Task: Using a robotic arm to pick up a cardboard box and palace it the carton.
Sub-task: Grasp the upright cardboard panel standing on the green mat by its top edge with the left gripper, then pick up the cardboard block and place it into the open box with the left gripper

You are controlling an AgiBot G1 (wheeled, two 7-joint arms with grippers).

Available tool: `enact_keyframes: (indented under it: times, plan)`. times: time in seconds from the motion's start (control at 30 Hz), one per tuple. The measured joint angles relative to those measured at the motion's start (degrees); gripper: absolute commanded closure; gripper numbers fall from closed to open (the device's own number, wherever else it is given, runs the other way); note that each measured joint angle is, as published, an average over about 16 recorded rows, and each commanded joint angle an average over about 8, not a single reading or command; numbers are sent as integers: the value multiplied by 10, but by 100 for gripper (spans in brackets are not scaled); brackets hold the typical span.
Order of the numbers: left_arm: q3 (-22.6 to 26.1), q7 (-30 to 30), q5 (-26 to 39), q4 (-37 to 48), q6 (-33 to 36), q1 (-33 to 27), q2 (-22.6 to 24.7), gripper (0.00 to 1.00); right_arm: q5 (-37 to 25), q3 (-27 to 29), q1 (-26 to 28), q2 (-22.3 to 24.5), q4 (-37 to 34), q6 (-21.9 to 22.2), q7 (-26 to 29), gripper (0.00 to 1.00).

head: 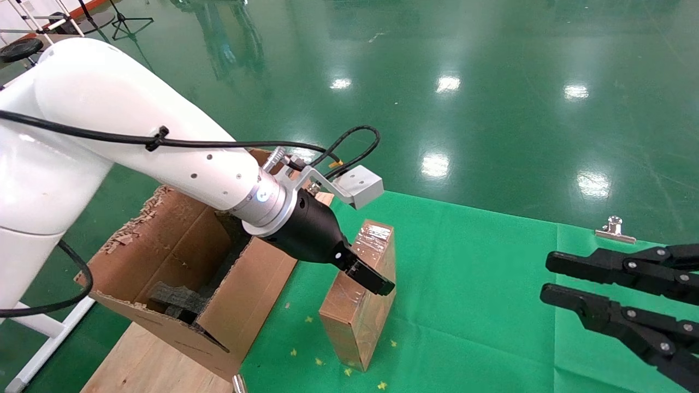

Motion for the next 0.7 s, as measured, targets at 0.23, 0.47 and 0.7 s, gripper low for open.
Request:
enact_keyframes:
  times: [0.23, 0.47, 0.7]
  plan:
    - [-1, 0, 0, 0, 0, 0, 0, 100, 0, 0, 0, 0, 0, 0, 0, 0]
    - [-1, -1, -1, 0, -1, 0, 0, 100, 0, 0, 0, 0, 0, 0, 0, 0]
    - [-2, 2, -1, 2, -2, 0, 0, 100, 0, 0, 0, 0, 0, 0, 0, 0]
